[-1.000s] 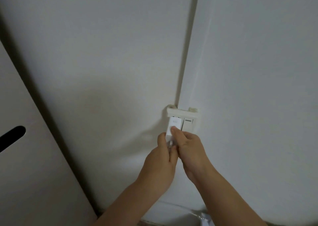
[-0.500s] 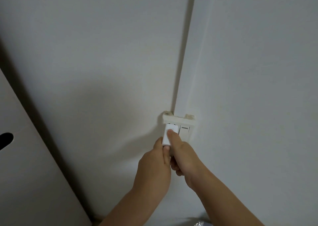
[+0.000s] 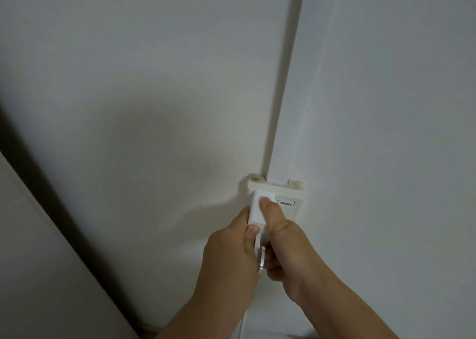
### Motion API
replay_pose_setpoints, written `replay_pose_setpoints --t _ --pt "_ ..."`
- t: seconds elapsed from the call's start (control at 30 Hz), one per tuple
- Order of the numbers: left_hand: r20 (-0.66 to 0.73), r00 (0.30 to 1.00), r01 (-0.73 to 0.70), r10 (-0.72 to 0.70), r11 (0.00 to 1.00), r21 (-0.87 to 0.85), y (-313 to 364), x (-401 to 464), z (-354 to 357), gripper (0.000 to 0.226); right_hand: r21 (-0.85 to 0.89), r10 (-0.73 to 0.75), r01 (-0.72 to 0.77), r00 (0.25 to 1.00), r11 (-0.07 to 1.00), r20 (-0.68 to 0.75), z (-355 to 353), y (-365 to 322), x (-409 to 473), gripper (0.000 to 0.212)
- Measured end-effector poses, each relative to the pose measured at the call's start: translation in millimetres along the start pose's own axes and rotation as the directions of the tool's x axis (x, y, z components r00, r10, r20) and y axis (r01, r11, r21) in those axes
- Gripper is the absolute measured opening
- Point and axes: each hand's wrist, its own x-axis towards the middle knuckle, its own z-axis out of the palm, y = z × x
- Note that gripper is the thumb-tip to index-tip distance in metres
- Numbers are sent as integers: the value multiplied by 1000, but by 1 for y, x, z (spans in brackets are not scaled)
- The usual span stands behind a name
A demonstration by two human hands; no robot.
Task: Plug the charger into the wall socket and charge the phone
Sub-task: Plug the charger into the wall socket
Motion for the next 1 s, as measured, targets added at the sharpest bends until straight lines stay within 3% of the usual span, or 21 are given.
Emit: replay_pose_setpoints --t 0.07,0.23,0.53,0.8,1.0 --pt "-9 1000 2 -2 1000 -8 0 0 1 32 8 5 -5 1000 1000 2 0 0 1 55" --pt "15 999 30 -30 1000 -4 4 -2 -2 29 -27 6 -6 1000 1000 -13 -1 0 -1 69" --pt "211 972 128 -107 988 -90 15 -12 -17 28 -171 43 -38 999 985 25 -7 -4 -21 62" --pt "258 951 200 -168 974 -103 16 -48 -29 29 -285 -83 79 997 955 -2 -13 20 -45 53" --pt "289 948 164 -132 982 -90 16 -70 -37 22 -305 -130 143 990 942 62 -10 41 -62 41"
